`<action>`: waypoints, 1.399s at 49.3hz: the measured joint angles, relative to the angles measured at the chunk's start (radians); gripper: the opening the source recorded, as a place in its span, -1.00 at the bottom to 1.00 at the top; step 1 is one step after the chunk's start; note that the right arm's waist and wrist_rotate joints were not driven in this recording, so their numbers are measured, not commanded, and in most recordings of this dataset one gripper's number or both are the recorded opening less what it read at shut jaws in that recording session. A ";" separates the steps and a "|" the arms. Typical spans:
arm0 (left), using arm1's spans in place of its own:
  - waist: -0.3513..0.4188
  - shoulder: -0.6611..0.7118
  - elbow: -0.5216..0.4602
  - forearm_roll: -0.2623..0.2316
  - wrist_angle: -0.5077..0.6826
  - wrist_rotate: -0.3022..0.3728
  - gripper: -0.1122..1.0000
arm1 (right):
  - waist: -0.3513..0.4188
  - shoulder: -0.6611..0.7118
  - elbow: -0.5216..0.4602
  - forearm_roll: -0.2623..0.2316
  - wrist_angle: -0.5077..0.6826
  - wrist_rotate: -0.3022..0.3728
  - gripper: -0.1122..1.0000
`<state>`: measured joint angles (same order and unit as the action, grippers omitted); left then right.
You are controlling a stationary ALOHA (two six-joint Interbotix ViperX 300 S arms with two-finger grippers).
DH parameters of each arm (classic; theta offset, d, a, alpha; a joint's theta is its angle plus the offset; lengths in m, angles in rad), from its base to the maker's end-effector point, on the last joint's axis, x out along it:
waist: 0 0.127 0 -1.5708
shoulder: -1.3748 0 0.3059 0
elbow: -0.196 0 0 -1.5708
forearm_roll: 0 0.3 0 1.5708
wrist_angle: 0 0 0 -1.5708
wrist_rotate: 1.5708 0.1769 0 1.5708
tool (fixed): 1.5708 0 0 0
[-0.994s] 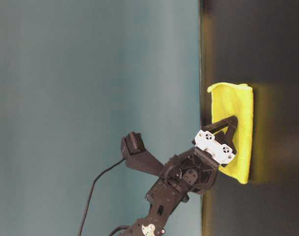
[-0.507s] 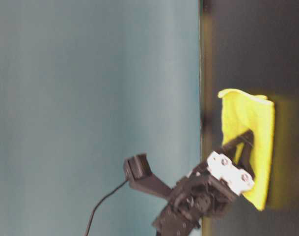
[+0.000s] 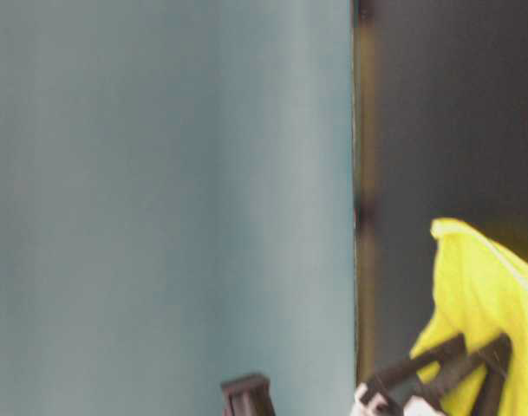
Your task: Push a yellow cloth with the left arm to wipe the desk.
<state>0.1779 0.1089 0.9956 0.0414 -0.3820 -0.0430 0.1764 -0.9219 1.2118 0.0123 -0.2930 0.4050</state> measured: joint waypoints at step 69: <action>-0.588 -0.083 0.089 0.000 0.003 -0.052 0.77 | 0.002 -0.005 0.000 0.000 -0.012 0.000 -0.80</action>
<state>-0.4096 0.0261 1.0845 0.0414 -0.3789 -0.0951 0.1779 -0.9265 1.2118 0.0123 -0.3053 0.4050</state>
